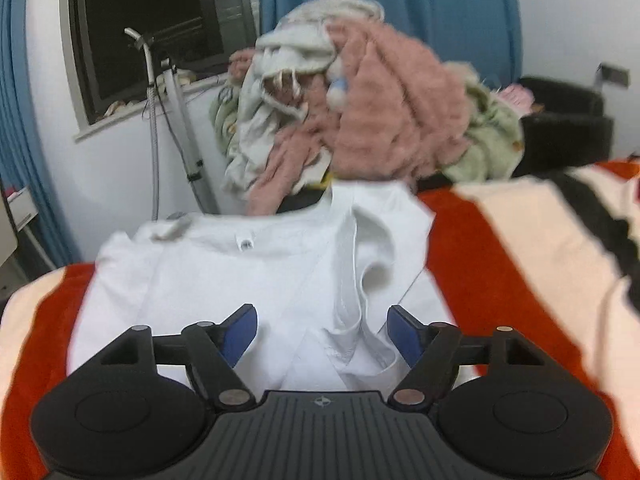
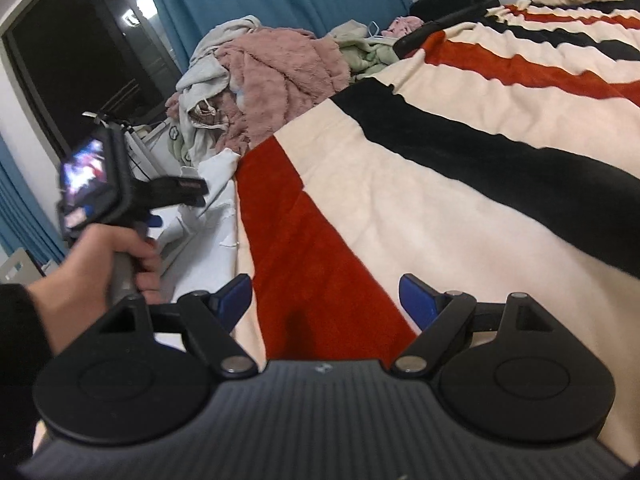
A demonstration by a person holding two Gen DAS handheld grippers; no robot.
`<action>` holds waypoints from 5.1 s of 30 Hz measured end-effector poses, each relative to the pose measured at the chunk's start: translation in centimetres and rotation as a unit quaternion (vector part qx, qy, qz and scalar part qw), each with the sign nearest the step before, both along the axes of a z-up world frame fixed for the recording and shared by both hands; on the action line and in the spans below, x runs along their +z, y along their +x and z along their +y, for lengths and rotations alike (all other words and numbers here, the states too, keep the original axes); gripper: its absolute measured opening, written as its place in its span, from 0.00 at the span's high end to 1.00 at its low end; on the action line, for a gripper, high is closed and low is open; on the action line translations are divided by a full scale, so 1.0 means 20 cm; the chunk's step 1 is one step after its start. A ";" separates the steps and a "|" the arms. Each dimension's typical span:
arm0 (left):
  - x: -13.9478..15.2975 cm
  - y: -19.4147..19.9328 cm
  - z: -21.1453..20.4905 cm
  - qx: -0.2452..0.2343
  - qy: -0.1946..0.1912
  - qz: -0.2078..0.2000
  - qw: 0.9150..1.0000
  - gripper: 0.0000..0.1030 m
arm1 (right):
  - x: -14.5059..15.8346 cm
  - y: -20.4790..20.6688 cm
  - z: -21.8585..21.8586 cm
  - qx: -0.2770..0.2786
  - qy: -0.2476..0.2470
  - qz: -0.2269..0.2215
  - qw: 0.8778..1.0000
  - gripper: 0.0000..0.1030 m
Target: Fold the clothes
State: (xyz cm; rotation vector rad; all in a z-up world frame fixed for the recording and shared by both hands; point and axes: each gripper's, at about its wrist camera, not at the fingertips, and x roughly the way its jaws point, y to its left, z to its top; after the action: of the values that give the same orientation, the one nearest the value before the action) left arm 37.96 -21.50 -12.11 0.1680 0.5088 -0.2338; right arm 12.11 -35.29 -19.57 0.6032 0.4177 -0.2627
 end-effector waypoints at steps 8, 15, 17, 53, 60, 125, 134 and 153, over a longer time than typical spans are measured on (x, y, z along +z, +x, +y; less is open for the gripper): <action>0.40 -0.59 0.40 -0.007 -0.057 -0.015 0.998 0.18 | 0.10 -0.05 0.08 0.022 -0.055 -0.033 0.998 0.20; 0.56 -1.35 0.84 0.002 -0.098 0.009 0.995 0.18 | 0.24 -0.20 0.18 0.047 -0.103 -0.059 0.992 0.20; 0.55 -1.52 0.97 0.006 -0.119 0.019 0.993 0.18 | 0.28 -0.25 0.22 0.070 -0.110 -0.062 0.989 0.20; 0.53 -1.82 1.63 0.089 -0.232 0.016 0.969 0.19 | 0.00 -0.47 1.29 0.449 0.162 0.068 0.876 0.85; 0.52 -1.81 1.63 0.093 -0.241 0.029 0.966 0.19 | 0.15 -0.56 1.23 0.437 0.096 0.041 0.893 0.96; -0.02 -1.84 1.45 0.029 -0.256 0.413 0.873 0.94 | 0.18 -0.80 0.32 0.235 0.161 0.173 0.943 0.92; 0.61 -1.94 1.56 -0.021 -0.386 0.305 0.870 0.95 | 0.73 -0.90 0.14 0.237 0.151 0.025 0.959 0.93; 0.49 -2.09 1.59 -0.015 -0.353 0.384 0.853 0.95 | 0.66 -1.05 0.09 0.236 0.153 0.074 0.957 0.92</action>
State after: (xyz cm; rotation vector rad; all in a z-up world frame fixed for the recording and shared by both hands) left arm -3.93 10.28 -2.33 -0.6732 1.1803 -0.5094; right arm -8.92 -33.42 -6.46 0.7677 0.7402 0.2204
